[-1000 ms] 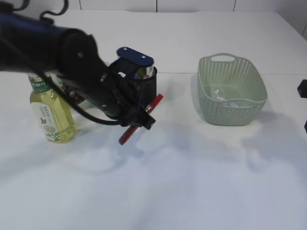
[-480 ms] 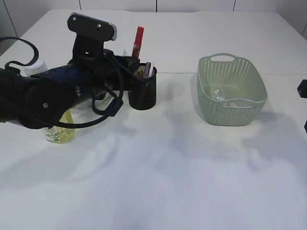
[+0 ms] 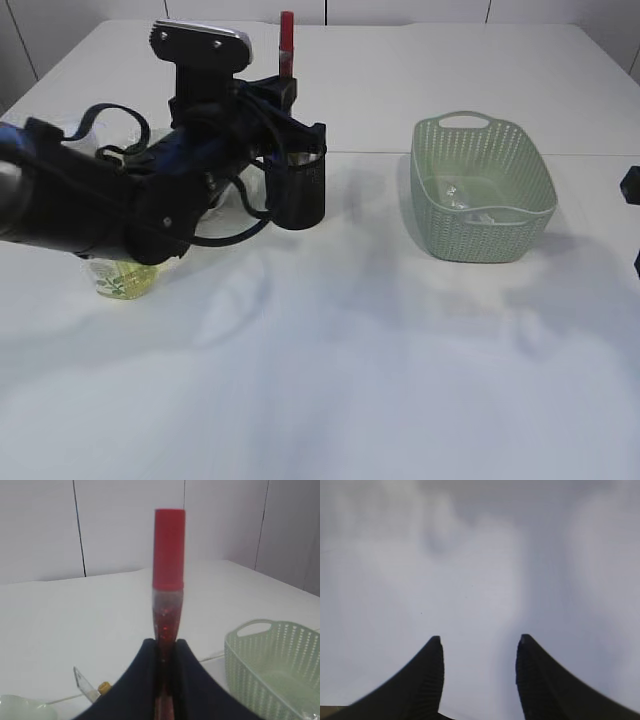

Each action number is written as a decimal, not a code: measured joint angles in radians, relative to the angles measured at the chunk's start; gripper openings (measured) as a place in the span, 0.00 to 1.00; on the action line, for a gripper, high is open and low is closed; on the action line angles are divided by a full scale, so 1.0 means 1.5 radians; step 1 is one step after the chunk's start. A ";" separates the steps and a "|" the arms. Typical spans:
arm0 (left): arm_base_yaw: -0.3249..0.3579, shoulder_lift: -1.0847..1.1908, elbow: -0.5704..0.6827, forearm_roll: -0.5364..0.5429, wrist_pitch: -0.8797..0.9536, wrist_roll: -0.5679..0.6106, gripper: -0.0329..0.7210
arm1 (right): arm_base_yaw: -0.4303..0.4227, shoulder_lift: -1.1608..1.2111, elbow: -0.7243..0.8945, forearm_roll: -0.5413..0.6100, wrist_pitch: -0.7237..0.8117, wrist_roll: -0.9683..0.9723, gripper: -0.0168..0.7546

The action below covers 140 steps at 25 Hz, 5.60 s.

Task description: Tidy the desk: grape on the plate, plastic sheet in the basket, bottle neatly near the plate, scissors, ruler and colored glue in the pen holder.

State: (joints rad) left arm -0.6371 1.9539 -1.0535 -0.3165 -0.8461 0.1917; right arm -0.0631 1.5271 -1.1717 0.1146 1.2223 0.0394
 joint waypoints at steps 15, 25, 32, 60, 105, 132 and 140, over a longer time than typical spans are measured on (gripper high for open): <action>0.052 0.118 -0.159 -0.004 0.068 0.000 0.10 | 0.000 0.000 0.000 0.000 0.000 0.000 0.51; 0.053 0.153 -0.201 0.007 0.109 0.000 0.10 | 0.000 0.000 0.000 0.000 0.000 0.000 0.51; 0.053 0.153 -0.201 0.008 0.120 0.000 0.22 | 0.000 0.000 0.000 0.000 0.000 0.000 0.51; 0.064 -0.157 -0.201 0.074 0.768 -0.003 0.37 | 0.000 0.000 0.000 0.012 0.000 -0.001 0.51; -0.013 -0.662 -0.141 0.354 1.287 -0.315 0.43 | 0.027 -0.313 0.016 0.087 0.014 -0.099 0.70; -0.013 -0.893 -0.003 0.145 1.324 -0.194 0.45 | 0.027 -0.547 0.031 0.090 0.028 -0.077 0.70; -0.013 -1.001 0.055 0.211 1.305 -0.190 0.45 | 0.027 -0.654 0.116 0.067 0.028 -0.102 0.70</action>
State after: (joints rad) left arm -0.6571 0.4531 -0.9709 0.0000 1.1117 -0.0934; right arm -0.0225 0.5465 -0.9976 0.2154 1.2646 -0.1135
